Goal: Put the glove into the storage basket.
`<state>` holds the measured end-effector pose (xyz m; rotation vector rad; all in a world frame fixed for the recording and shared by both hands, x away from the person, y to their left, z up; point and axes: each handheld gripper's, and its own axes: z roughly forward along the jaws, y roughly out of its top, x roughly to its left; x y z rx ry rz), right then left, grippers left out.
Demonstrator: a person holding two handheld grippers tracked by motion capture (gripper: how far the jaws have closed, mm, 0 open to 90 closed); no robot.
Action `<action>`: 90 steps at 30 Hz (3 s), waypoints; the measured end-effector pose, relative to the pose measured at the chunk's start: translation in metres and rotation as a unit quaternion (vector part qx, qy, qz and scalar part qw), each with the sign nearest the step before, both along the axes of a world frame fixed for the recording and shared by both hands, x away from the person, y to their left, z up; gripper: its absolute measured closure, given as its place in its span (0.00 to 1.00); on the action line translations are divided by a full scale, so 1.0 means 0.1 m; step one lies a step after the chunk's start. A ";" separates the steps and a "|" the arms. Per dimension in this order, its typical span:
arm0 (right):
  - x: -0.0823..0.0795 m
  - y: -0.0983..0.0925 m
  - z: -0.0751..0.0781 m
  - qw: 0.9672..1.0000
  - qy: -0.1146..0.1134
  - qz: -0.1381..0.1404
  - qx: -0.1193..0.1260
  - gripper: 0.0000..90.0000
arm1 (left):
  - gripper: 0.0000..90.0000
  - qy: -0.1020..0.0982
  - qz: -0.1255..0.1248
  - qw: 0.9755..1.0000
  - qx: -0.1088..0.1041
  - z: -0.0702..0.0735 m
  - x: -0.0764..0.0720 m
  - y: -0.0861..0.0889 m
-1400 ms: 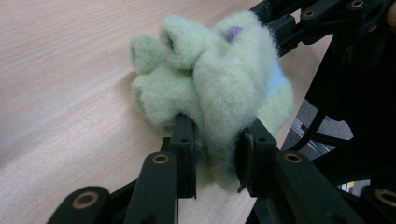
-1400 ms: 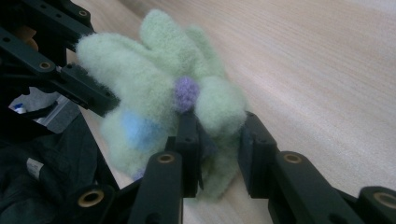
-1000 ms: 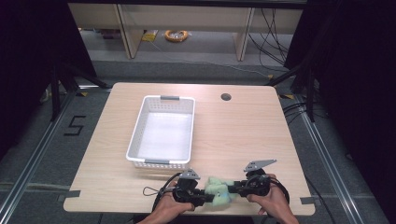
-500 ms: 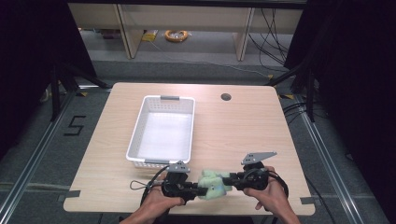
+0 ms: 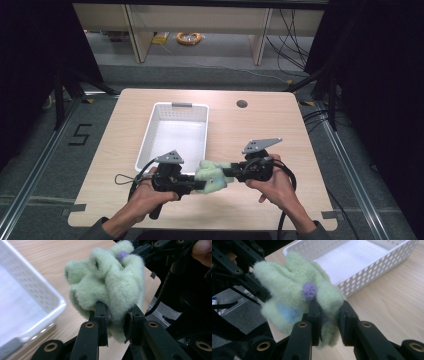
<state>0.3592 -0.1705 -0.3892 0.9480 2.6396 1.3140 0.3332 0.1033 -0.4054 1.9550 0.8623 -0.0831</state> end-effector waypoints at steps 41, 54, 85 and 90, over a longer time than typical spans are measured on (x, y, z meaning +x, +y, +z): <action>1.23 1.33 -0.21 0.996 0.071 -0.007 -0.044 0.83 | 0.83 0.089 0.131 0.986 0.055 -0.25 1.01 1.04; 1.32 1.42 -0.47 0.992 0.103 -0.019 -0.074 0.83 | 0.81 0.097 0.138 0.981 0.098 -0.45 1.07 0.97; 1.36 1.53 -0.57 0.985 0.089 -0.034 -0.145 0.72 | 0.46 0.021 0.159 0.977 0.141 -0.27 0.91 0.87; 1.37 1.50 -0.51 0.986 0.085 -0.042 -0.135 0.65 | 0.43 0.025 0.163 0.978 0.130 -0.25 0.88 0.90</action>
